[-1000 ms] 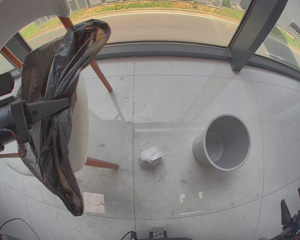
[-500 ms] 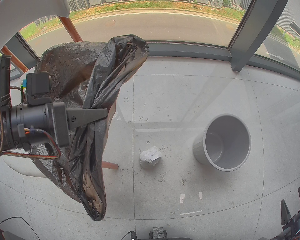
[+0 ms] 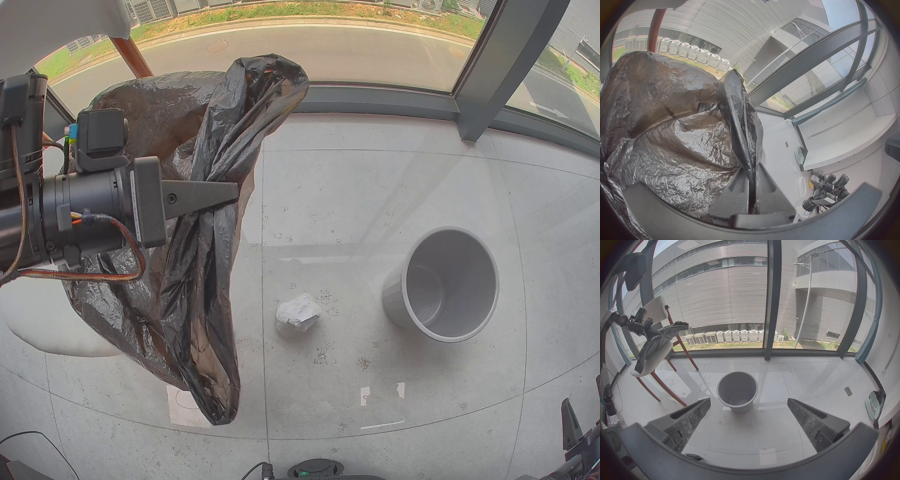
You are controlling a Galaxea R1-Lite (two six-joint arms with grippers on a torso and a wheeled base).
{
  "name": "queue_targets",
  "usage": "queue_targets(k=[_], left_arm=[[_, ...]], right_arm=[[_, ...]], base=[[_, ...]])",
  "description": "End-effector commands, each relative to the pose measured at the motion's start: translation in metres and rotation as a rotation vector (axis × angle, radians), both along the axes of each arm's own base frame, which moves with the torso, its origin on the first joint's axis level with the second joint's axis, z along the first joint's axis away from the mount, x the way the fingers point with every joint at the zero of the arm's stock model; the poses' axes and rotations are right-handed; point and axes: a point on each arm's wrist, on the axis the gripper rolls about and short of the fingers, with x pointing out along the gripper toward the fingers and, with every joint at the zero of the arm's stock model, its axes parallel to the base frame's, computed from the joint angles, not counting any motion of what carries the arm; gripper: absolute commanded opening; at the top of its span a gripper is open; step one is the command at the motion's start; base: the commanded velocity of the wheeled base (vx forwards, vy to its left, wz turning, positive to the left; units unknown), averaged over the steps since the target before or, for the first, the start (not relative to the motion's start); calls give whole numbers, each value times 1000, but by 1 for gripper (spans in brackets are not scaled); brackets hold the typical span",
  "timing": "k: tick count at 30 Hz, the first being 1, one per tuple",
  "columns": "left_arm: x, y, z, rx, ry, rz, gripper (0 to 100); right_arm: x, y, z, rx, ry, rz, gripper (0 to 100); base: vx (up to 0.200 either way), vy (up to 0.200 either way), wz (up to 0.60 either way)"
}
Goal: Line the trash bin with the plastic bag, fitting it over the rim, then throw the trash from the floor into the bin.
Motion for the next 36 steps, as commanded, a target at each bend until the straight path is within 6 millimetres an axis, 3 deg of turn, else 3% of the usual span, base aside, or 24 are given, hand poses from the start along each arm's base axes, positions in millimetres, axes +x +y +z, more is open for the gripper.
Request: queue_targets(k=[1,8,20,26,36], left_arm=[[6,-7,-5,12,17,-13,0],[17,-30,-7,-22,-29,-59,0],[14,-70,-3,-72,17,-166,0],[23,-81,1,-84,10,-173,0],[32,-88,-4,-72,21,-153,0]], right_arm=[[1,0,-5,0,9,0,100],[1,0,-5,0,9,2,100],[1,0,-5,-1,9,2,100],[1,0,-5,-1,9,2,100],[1,0,-5,-1,9,2,100]], base=[[0,-200,0],[0,-200,0],[0,-200,0],[0,-200,0],[0,0,0]])
